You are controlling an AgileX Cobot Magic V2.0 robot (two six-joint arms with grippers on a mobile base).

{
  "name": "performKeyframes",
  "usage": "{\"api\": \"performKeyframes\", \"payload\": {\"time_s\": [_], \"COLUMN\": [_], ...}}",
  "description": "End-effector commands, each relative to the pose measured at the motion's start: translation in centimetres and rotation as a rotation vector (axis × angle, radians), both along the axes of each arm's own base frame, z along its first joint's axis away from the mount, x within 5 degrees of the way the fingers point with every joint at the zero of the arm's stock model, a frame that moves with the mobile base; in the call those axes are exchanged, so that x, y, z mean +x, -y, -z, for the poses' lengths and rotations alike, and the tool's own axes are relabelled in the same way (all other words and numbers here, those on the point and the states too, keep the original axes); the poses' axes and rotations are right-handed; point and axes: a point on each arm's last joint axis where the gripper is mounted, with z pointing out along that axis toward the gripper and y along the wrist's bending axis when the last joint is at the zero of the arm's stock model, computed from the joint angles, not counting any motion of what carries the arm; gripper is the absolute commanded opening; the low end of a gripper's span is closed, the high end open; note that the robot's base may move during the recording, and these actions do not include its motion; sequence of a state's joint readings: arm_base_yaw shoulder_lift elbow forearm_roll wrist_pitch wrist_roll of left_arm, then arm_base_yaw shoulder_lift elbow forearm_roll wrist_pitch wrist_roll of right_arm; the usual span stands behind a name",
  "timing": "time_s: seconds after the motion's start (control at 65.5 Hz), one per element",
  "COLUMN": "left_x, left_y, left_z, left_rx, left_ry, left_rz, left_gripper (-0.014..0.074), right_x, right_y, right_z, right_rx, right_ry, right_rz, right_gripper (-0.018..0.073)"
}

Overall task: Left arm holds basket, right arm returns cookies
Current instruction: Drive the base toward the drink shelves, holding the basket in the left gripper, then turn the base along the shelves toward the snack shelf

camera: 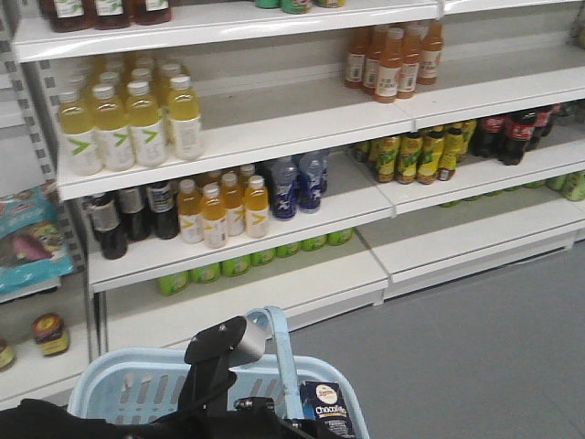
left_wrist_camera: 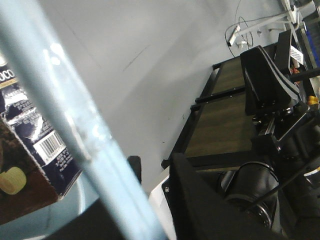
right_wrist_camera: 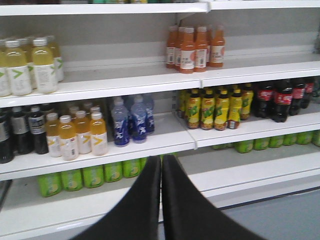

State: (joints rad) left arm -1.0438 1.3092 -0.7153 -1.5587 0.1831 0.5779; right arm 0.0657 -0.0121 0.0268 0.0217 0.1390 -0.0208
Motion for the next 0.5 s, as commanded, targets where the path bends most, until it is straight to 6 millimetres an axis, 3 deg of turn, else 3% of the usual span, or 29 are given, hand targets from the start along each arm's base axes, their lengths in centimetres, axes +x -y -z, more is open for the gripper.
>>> {"api": "performKeyframes", "payload": {"time_s": [0.0,0.489], "left_x": [-0.12,-0.12], "left_y": [0.00,0.01], "left_z": [-1.90,-1.90], "left_rx": [-0.059,-0.059], "left_ry": [0.029,0.029], "left_rz": [0.007,0.008], "left_gripper": [-0.0006,-0.0006], "right_x": [-0.09,-0.09], "right_y": [0.02,0.02], "right_z": [-0.61,-0.61], "right_rx": [-0.001,-0.001], "right_ry": [0.083,0.083], "right_rz": [0.001,0.001], "right_gripper": [-0.0011,-0.0011]}}
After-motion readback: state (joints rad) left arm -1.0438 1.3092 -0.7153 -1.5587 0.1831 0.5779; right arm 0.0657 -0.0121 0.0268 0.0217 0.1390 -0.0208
